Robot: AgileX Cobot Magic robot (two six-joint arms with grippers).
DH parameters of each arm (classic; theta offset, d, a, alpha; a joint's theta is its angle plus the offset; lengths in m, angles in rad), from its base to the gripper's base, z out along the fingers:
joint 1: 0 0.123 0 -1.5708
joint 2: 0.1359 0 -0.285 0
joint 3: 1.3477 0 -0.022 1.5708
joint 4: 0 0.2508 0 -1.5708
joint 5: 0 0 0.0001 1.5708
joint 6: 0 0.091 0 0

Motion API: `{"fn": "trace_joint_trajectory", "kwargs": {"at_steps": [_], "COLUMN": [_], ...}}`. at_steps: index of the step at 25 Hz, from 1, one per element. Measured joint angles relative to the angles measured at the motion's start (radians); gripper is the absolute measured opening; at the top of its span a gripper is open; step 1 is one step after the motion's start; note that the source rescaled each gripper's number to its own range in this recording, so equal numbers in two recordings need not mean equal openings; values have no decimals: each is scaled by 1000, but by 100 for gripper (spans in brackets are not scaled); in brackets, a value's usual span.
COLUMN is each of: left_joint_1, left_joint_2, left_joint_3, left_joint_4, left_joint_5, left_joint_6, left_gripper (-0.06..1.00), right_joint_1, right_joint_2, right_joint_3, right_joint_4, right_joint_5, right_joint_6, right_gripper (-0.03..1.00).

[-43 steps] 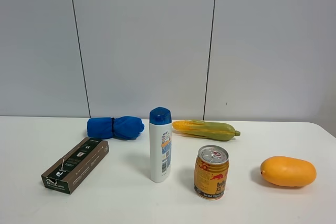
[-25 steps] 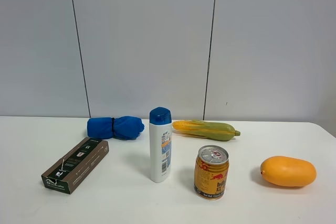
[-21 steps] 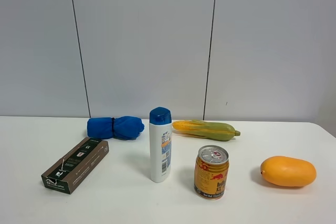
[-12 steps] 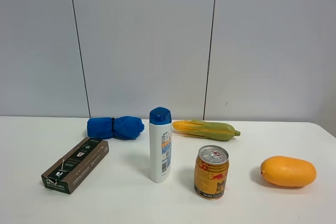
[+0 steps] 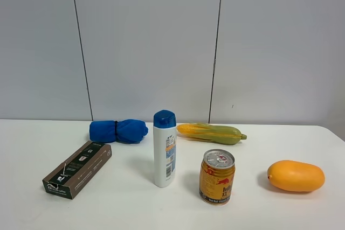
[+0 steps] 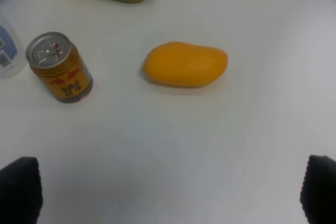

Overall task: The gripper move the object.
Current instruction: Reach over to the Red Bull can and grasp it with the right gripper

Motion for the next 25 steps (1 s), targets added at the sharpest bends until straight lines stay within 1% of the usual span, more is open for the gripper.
{"fn": "trace_joint_trajectory", "kwargs": {"at_steps": [6,13,17,20,25], "left_joint_1": [0,0,0,0,0], "left_joint_2": [0,0,0,0,0], "left_joint_3": [0,0,0,0,0], "left_joint_4": [0,0,0,0,0], "left_joint_5": [0,0,0,0,0], "left_joint_6": [0,0,0,0,0], "left_gripper": [100,100,100,100,100], "right_joint_1": [0,1,6,48,200], "right_joint_2": [266,548,671,742,839], "right_joint_3": [-111,-174,-217,-252,-287], "right_joint_4": [67,142,171,171,172], "right_joint_5": [20,16,-16,-50,-126], "right_joint_6": [-19,-150,-232,-269,-288], "right_gripper": [100,100,100,100,100]}}
